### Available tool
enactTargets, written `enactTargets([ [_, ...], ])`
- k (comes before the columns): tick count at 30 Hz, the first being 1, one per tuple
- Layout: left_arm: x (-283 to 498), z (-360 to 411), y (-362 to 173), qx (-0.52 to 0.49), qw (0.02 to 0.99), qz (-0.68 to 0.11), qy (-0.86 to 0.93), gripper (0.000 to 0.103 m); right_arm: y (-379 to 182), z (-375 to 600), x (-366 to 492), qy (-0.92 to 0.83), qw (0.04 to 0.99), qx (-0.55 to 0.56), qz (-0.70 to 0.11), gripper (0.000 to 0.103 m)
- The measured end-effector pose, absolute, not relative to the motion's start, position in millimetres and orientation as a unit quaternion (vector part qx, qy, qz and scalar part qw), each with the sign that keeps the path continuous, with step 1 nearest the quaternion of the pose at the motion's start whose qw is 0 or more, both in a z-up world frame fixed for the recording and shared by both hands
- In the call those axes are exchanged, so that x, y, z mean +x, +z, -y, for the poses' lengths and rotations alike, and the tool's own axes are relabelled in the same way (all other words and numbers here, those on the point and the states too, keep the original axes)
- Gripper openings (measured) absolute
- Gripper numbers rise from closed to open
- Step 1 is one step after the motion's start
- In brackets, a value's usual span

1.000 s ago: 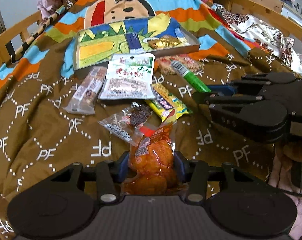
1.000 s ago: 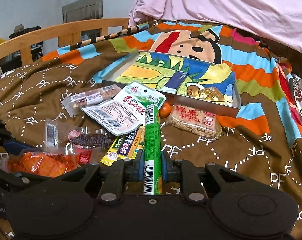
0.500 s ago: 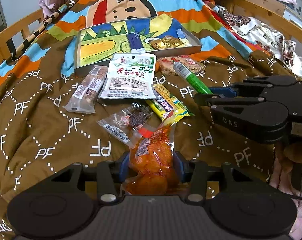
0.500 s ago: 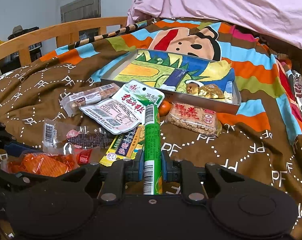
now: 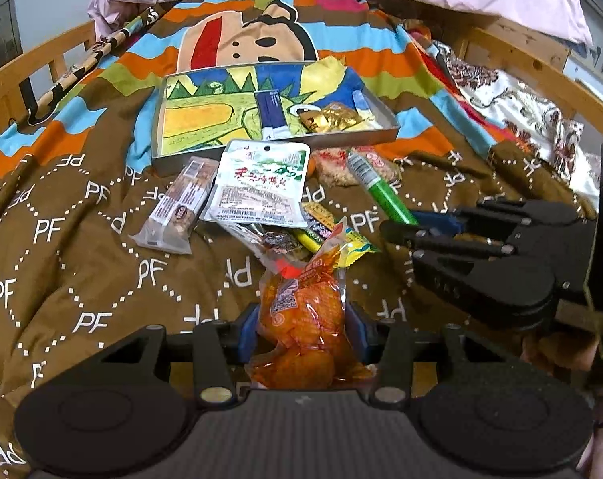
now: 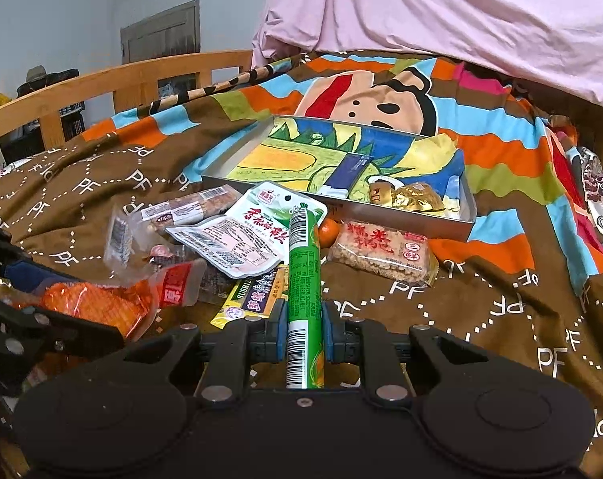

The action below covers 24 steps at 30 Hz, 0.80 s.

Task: Organize snacks
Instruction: 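Lift the orange bag with the left tool while the right tool lifts the green stick, then carry the orange bag with the left tool toward the tray while the right tool carries the green stick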

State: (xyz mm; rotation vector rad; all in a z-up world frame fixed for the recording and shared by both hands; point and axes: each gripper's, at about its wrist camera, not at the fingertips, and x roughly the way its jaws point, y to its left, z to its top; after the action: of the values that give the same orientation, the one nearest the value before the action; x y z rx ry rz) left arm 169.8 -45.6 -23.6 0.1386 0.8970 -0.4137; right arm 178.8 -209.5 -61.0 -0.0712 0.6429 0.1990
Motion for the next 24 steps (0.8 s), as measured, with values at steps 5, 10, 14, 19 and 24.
enactTargets([
  [5,170,45,-14,0.052,0.881,-0.423,-0.206,0.049,-57,213,178,0.095,0.946,-0.026,-0.308,0.019],
  [10,170,44,-8,0.038,0.883,-0.417,-0.210,0.050,-55,215,176,0.093,0.948,-0.020,-0.303,0.019],
  [14,169,44,-3,0.030,0.886,-0.411,-0.213,0.049,-53,217,175,0.092,0.949,-0.015,-0.300,0.019],
  [19,169,45,3,0.026,0.889,-0.403,-0.215,0.049,-53,218,175,0.090,0.950,-0.012,-0.299,0.019],
  [24,170,43,8,0.014,0.893,-0.395,-0.215,0.050,-51,218,174,0.088,0.952,-0.008,-0.294,0.019],
])
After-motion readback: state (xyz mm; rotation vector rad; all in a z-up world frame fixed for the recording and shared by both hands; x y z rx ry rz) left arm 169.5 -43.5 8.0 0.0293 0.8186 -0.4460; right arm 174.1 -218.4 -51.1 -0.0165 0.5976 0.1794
